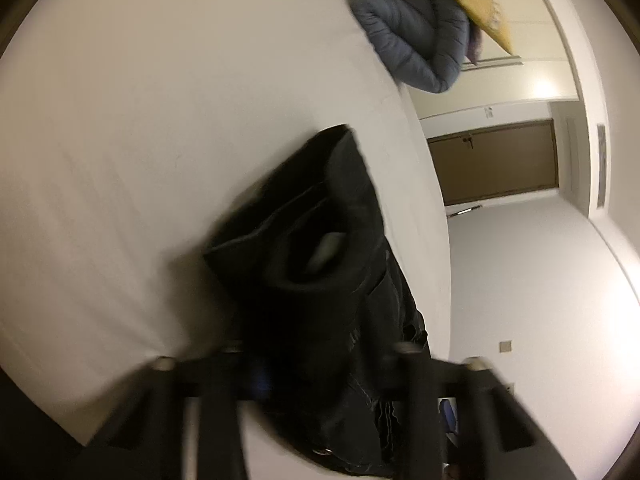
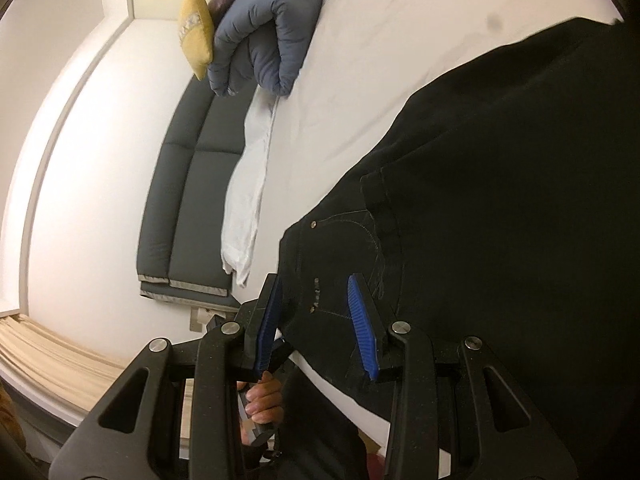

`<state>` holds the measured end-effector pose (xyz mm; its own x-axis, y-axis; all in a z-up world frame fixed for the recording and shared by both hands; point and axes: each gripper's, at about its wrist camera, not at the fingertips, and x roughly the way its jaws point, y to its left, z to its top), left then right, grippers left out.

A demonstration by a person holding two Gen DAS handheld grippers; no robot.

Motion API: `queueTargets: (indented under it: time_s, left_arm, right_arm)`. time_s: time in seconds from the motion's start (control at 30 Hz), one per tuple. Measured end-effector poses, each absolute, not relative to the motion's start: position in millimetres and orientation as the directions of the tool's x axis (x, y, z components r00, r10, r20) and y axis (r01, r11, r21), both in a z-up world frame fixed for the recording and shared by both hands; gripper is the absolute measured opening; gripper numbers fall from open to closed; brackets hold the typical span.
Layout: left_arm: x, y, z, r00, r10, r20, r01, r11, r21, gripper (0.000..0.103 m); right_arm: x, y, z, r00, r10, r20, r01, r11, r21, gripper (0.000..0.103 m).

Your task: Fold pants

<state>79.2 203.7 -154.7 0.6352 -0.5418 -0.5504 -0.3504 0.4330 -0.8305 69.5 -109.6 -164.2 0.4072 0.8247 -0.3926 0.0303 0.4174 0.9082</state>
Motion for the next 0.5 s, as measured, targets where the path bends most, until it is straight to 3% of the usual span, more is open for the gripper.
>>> queueTargets:
  time_s: [0.13,0.27,0.37,0.4,0.43,0.5]
  left_arm:
    - [76,200,-144,0.655,-0.520,-0.549,-0.328,0.458,-0.826,0.016]
    - [76,191,-118,0.678,-0.491,-0.547,-0.281,0.514,-0.810,0.015]
    - [74,183,-105,0.688,-0.472,-0.551,-0.249,0.560,-0.790,0.014]
    - [74,179,-100,0.690,-0.466,-0.554,-0.237,0.577,-0.781,0.014]
    - [74,177,-97,0.691,-0.461,-0.557,-0.232,0.589,-0.774,0.014]
    - [76,173,-90,0.695,-0.450,-0.560,-0.225,0.605,-0.764,0.014]
  right_arm:
    - [93,-91,-164,0.353,0.829,-0.433,0.020,0.456,0.890,0.034]
    - [116,-66,-167,0.292,0.842,-0.454,-0.006,0.476,0.879,0.034]
    - [129,-45,-197,0.197,0.796,-0.572,0.052,0.574,0.817,0.033]
    - [130,-40,-213,0.157,0.748,-0.645,0.076,0.642,0.763,0.026]
    - [128,-39,-224,0.168,0.752,-0.637,0.083,0.633,0.770,0.024]
    - [121,-48,-231,0.242,0.758,-0.606,0.092,0.604,0.792,0.004]
